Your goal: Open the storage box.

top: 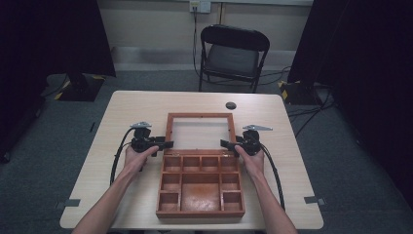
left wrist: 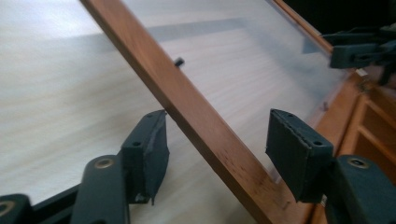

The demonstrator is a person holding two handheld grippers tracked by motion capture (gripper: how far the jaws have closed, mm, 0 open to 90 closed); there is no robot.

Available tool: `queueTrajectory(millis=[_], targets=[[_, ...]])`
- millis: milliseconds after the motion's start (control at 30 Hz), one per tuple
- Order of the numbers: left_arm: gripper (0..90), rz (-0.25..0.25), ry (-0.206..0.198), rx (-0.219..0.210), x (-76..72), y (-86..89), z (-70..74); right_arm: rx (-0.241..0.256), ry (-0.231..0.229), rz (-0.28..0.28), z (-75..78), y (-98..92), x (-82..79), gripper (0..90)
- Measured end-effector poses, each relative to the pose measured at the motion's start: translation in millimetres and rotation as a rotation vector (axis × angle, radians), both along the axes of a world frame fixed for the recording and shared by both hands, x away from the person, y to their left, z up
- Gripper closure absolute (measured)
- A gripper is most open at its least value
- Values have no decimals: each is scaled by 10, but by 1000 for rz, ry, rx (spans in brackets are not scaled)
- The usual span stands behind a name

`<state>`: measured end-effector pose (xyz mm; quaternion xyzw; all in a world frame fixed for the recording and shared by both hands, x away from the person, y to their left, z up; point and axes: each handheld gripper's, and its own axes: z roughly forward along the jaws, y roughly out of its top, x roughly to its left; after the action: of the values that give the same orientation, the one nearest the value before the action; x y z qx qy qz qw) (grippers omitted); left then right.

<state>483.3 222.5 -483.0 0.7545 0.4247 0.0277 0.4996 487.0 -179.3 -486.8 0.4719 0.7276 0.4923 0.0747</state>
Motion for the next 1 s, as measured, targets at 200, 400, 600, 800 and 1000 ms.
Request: queueTrajectory(millis=[200,400,600,800,1000], targets=[[373,-8,22,21,3,-29,-42,31,61,9,-79,-41,38,195],[369,3,10,24,1,-43,-36,32,69,4,-74,-38,41,196],[369,-6,17,23,-3,-33,-30,29,72,-1,-73,-35,37,194],[365,-4,18,24,-16,-41,-21,-17,45,-11,-27,-49,9,199],[347,-13,-6,43,-62,-45,42,-24,23,-9,65,-86,-46,198]])
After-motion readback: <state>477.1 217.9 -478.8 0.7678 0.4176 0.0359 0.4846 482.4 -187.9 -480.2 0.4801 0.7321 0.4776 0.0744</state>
